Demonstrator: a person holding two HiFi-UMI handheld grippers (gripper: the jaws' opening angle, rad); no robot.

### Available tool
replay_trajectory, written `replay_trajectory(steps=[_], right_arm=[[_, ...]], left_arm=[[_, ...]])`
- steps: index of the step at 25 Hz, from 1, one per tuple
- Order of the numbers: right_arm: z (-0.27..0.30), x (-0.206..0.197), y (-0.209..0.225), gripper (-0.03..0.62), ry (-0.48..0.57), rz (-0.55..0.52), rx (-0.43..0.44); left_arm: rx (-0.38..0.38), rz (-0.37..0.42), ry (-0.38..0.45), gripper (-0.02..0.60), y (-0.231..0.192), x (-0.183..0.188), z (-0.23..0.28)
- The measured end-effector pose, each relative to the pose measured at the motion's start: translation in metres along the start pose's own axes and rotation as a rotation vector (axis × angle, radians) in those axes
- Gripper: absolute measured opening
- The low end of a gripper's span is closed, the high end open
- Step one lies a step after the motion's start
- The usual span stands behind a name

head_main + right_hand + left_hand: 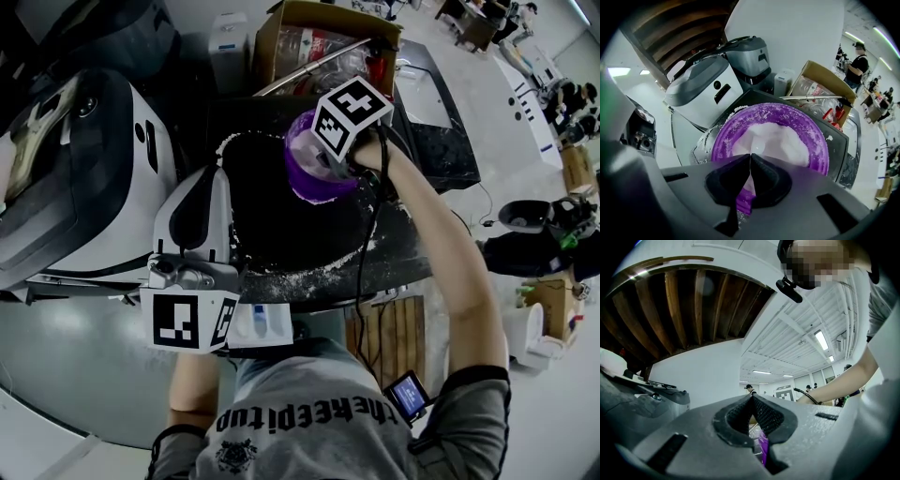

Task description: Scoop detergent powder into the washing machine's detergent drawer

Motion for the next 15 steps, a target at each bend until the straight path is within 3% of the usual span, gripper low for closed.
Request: replay_trajectory(steps=[15], right_arm=[[-0.0047, 0.0032, -0.0036, 0.007, 0.065, 0.074, 0.103]], left_arm=[[-0.003, -0.008, -0.001, 0.003, -0.0072, -0.0028, 0.0038]])
Point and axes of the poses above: the fingertips, and each gripper's own axes: z forward along the fingers, y to its right, x out of its top, the point moved 2 cm from there along -z, backward along the fingers, and after that the axes turned 6 degrees about z, right-handed, at the moved point
